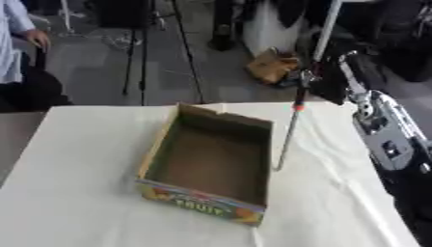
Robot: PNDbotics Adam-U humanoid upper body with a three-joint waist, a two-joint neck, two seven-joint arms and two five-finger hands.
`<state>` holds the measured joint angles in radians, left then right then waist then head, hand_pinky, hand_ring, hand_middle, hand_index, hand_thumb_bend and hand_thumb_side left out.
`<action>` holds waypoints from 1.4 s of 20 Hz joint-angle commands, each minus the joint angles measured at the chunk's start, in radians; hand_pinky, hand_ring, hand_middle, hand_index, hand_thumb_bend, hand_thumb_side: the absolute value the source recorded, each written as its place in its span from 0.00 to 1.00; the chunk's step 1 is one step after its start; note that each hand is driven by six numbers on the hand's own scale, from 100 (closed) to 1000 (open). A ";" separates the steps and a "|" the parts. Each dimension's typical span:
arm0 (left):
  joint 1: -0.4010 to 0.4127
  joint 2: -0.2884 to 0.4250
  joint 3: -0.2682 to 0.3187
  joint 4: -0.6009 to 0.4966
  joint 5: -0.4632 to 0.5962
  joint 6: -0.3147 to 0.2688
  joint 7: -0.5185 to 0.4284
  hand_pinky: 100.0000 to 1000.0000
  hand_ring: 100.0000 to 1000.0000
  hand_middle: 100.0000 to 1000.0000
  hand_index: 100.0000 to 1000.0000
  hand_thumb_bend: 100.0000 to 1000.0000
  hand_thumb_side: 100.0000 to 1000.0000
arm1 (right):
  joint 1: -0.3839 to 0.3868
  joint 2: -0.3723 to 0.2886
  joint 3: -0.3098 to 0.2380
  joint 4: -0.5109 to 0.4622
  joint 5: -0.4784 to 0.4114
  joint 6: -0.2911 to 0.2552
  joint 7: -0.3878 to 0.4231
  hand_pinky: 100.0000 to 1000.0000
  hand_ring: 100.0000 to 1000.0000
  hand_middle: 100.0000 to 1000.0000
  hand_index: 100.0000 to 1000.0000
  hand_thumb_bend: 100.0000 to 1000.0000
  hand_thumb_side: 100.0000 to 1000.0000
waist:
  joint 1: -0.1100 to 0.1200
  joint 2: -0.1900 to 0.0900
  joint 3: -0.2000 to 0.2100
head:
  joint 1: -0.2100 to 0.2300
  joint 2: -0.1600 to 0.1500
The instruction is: Pick up objects on the table and place them in the box.
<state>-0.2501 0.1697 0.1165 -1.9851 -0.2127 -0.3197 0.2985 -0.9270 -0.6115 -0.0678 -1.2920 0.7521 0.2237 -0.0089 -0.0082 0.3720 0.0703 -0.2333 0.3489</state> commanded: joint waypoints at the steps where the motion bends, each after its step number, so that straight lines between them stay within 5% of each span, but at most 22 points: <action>1: -0.007 0.015 -0.003 -0.015 0.006 0.003 -0.006 0.63 0.94 0.98 0.71 0.00 1.00 | -0.049 -0.040 0.006 -0.038 -0.016 -0.007 0.009 0.00 0.15 0.10 0.38 0.00 0.59 | -0.008 -0.034 0.003 | -0.003 0.004; 3: -0.008 0.017 -0.004 -0.015 0.008 0.005 -0.009 0.63 0.94 0.98 0.71 0.00 1.00 | -0.071 -0.036 0.013 -0.045 -0.018 -0.012 0.013 0.00 0.15 0.10 0.38 0.00 0.58 | -0.014 -0.038 0.005 | -0.002 0.004; 4: -0.008 0.017 -0.004 -0.015 0.009 0.007 -0.011 0.63 0.94 0.98 0.71 0.00 1.00 | -0.082 -0.035 0.016 -0.048 -0.019 -0.014 0.015 0.00 0.16 0.11 0.38 0.00 0.77 | -0.017 -0.039 0.007 | -0.001 0.005; 5: -0.009 0.018 -0.005 -0.015 0.009 0.009 -0.013 0.63 0.94 0.98 0.71 0.00 1.00 | -0.094 -0.033 0.019 -0.052 -0.020 -0.016 0.016 0.00 0.16 0.11 0.38 0.00 0.58 | -0.021 -0.041 0.008 | 0.000 0.006; 28: -0.025 0.025 -0.011 -0.015 0.020 0.013 -0.028 0.62 0.95 0.99 0.71 0.00 1.00 | -0.173 0.004 0.057 -0.046 -0.053 -0.049 0.041 0.00 0.15 0.10 0.38 0.00 0.58 | -0.081 -0.034 0.070 | 0.015 0.044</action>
<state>-0.2632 0.1724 0.1048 -1.9851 -0.1948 -0.3045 0.2737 -1.0795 -0.5900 -0.0035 -1.3313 0.7037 0.1803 0.0341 -0.0929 0.3544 0.1422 -0.2198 0.3846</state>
